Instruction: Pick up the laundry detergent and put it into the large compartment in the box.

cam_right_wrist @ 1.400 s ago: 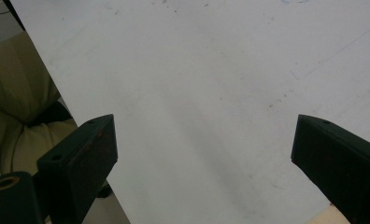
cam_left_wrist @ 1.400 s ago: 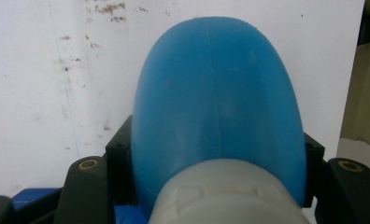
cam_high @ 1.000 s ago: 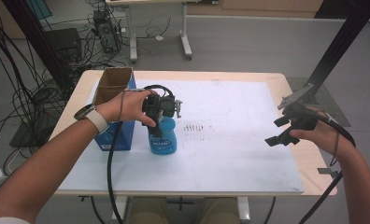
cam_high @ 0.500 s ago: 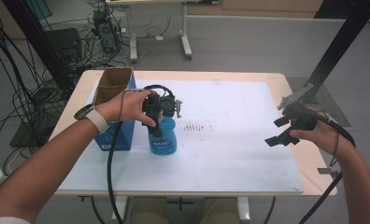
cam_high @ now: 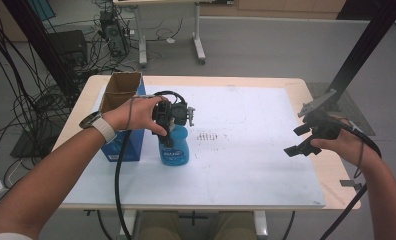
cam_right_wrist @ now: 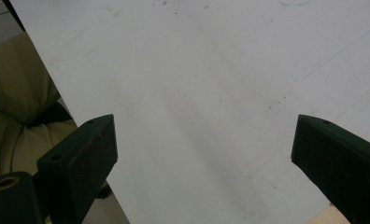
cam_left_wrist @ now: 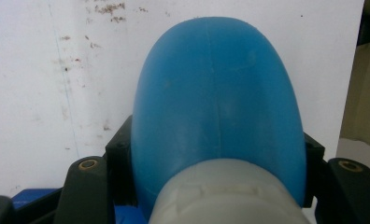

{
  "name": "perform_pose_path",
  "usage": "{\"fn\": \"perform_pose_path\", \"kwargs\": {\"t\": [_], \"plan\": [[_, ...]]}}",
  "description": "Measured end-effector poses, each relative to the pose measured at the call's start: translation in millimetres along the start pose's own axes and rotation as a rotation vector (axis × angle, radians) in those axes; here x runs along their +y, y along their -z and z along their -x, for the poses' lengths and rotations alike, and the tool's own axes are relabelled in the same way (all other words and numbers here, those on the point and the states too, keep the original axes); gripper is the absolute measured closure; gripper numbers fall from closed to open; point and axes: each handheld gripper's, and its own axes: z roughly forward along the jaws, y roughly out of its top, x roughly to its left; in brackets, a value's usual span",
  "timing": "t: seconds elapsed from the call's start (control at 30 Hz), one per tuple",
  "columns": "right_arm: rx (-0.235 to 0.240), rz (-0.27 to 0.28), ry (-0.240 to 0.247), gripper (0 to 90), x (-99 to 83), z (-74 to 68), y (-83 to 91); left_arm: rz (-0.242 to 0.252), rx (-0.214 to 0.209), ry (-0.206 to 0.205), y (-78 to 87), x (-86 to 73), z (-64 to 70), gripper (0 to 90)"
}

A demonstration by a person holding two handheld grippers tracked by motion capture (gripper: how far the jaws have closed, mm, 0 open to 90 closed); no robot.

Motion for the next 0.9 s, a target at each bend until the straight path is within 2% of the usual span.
{"fn": "perform_pose_path", "kwargs": {"t": [0.9], "plan": [[0.006, -0.004, -0.002, 7.0, -0.9, 0.1, -2.2, 0.002, -0.001, 0.002, -0.1, -0.1, -0.4, 37.7]]}}
